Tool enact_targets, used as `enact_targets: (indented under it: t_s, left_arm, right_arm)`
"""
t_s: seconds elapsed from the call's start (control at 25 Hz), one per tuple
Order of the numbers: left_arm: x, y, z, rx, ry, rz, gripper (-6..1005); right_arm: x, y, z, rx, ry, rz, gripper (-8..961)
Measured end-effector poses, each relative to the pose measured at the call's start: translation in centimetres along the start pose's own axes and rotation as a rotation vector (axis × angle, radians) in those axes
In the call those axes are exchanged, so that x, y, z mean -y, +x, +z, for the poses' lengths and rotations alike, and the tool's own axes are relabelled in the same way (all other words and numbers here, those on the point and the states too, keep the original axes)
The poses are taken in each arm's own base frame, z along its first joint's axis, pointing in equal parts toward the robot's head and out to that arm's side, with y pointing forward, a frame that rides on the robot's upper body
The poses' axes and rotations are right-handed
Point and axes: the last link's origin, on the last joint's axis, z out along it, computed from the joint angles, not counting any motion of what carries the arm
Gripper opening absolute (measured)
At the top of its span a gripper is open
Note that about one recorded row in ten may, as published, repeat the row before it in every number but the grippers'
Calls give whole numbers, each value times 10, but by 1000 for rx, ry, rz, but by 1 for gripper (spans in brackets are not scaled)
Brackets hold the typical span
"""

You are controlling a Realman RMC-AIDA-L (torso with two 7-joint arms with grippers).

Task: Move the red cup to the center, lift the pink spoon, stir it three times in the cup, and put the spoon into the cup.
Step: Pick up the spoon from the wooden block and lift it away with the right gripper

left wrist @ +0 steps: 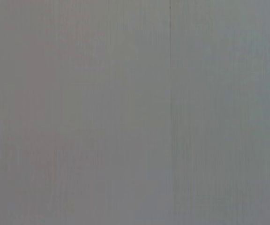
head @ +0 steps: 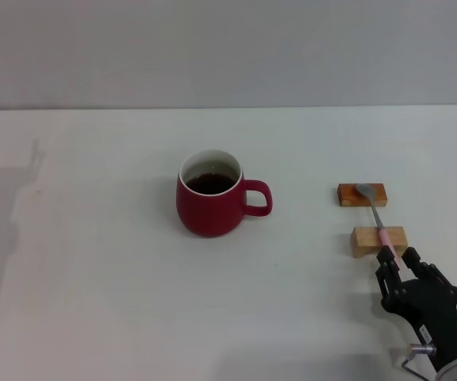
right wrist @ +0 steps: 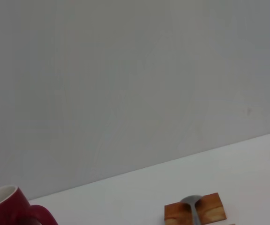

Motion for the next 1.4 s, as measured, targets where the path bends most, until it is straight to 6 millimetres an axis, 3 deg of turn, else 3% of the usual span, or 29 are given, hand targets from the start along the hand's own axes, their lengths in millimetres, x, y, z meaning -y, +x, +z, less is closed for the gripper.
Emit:
enact_targets:
  t_s: [1.4]
  left_arm:
    - [0, 1, -1, -12, -4, 2, 839]
  right_arm:
    - [1, 0, 5, -13, -1, -8, 324]
